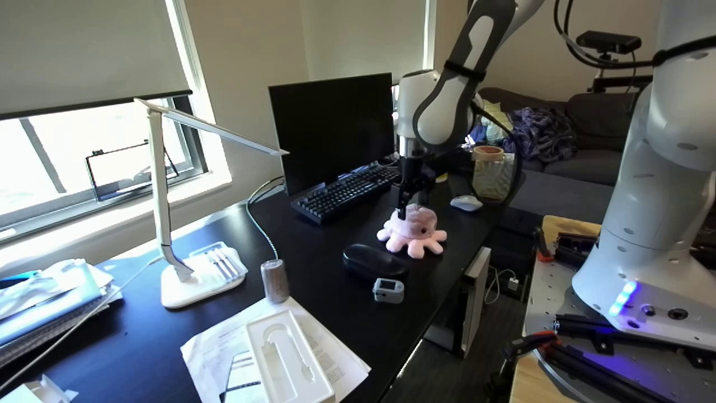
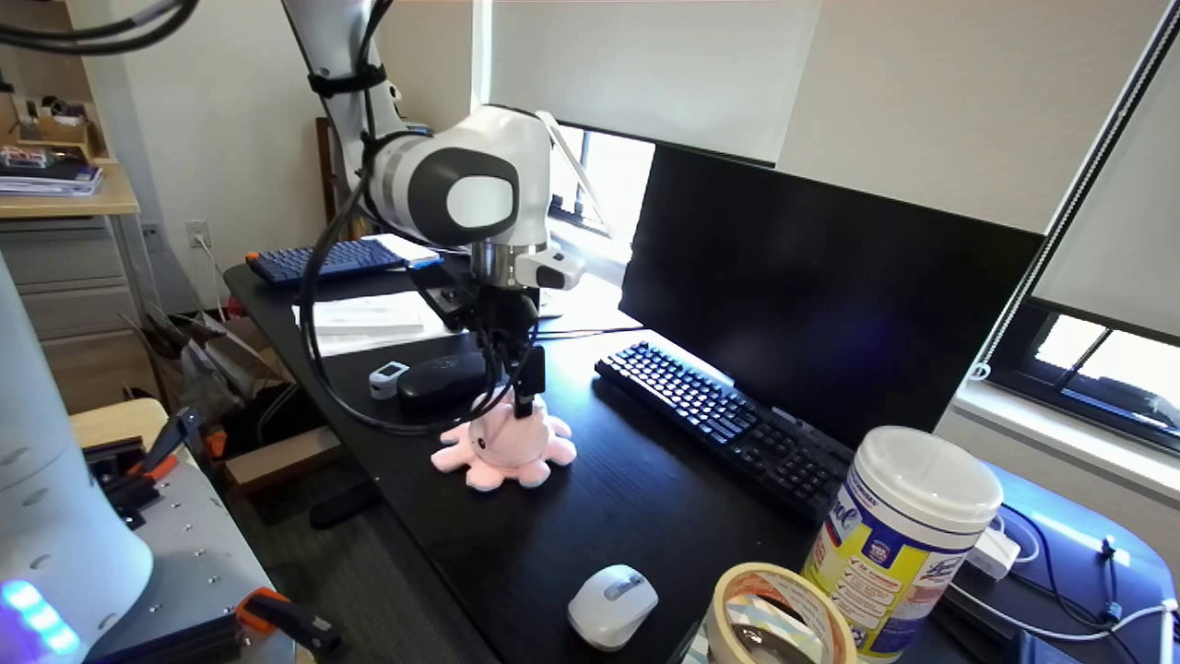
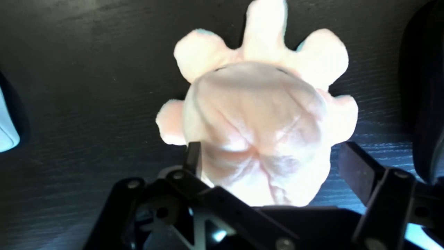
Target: Place the pink octopus plush toy on top of the white container on the right, move the white computer mouse to the left
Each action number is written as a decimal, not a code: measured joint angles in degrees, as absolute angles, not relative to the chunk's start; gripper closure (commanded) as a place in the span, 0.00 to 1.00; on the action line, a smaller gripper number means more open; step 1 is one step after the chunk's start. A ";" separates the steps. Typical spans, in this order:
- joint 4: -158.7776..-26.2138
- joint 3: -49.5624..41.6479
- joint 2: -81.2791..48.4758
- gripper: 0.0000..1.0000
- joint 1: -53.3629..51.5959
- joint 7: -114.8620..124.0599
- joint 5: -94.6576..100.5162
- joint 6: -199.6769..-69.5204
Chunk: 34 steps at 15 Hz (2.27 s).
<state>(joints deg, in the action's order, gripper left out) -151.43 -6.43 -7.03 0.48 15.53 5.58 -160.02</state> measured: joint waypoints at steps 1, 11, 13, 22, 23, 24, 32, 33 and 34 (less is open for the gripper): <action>-151.29 -6.48 -7.54 0.00 0.48 15.90 5.44 -160.44; -147.18 -4.63 -13.19 0.66 0.53 15.37 -2.89 -164.69; -147.01 -4.22 -13.38 0.79 0.73 14.74 -4.57 -164.69; -148.02 -1.47 -7.25 0.98 5.80 4.46 -12.84 -160.41; -148.27 -2.95 -5.09 0.98 5.89 4.39 -10.93 -157.72; -148.41 -4.75 -2.58 0.98 6.02 4.39 -8.20 -154.57; -137.87 -12.52 16.24 0.98 12.97 -2.30 11.87 -126.26; -134.69 -13.24 16.91 0.98 13.37 -4.94 12.41 -123.35; -131.46 -14.16 17.00 0.98 13.49 -7.75 12.44 -121.10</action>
